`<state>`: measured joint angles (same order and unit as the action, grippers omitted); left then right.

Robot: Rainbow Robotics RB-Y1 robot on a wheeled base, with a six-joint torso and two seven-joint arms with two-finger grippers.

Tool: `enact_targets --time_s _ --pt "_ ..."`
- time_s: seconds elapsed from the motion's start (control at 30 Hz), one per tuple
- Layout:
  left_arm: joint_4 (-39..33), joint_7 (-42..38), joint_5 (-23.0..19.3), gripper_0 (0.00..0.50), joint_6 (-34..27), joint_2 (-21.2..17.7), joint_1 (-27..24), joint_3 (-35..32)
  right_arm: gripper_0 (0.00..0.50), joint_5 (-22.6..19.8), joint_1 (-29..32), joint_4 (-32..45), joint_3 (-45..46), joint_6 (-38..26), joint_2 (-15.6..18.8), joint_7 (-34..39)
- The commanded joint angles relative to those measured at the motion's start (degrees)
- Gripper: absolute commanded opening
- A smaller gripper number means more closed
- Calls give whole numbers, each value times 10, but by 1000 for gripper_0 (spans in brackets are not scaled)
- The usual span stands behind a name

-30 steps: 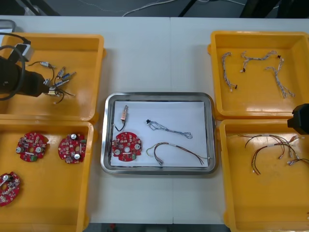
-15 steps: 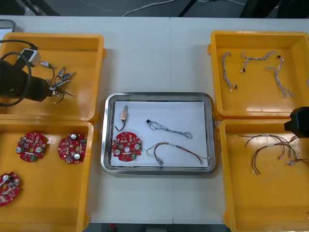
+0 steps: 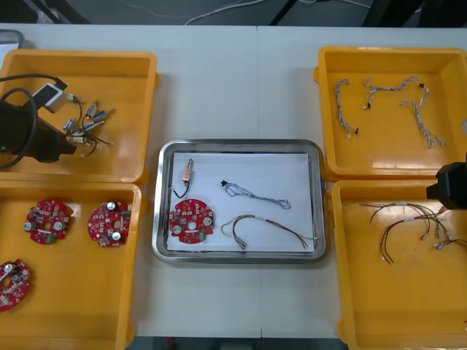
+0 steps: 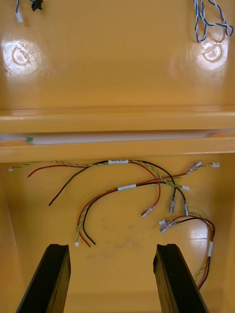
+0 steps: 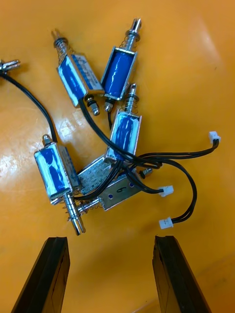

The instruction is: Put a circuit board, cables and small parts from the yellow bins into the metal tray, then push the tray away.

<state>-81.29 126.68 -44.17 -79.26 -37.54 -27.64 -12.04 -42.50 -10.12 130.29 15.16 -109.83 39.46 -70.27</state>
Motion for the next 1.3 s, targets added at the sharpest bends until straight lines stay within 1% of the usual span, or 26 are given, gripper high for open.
enact_targets --time_s 0.03,0.1,0.23,0.3,0.57,0.63,0.87,0.93,1.2,1.3 --pt "38 81 -12 500 27 -21 -14 -24 500 -6 9 21 20 -2 23 16" --pt "42 88 -6 500 33 -17 -17 -25 500 -6 9 21 20 -2 23 16" --pt "42 88 22 500 40 -6 -22 -25 500 -6 9 21 20 -2 23 16" --pt "43 87 29 500 40 -3 -26 -25 500 -6 9 21 20 -2 23 16" --pt "46 76 41 500 40 4 -47 -25 500 -6 9 21 20 -2 23 16" --pt "55 73 44 500 41 8 -56 -19 500 -6 9 21 20 -2 23 16" --pt "84 67 44 500 85 19 -59 8 500 -6 9 21 20 -2 23 16" --pt "92 67 41 500 87 21 -59 10 500 -6 9 21 20 -2 23 16" --pt "96 68 31 500 70 22 -59 10 500 -6 9 21 20 -2 23 16" --pt "96 69 21 500 48 22 -59 1 500 -6 9 21 20 -2 23 16"
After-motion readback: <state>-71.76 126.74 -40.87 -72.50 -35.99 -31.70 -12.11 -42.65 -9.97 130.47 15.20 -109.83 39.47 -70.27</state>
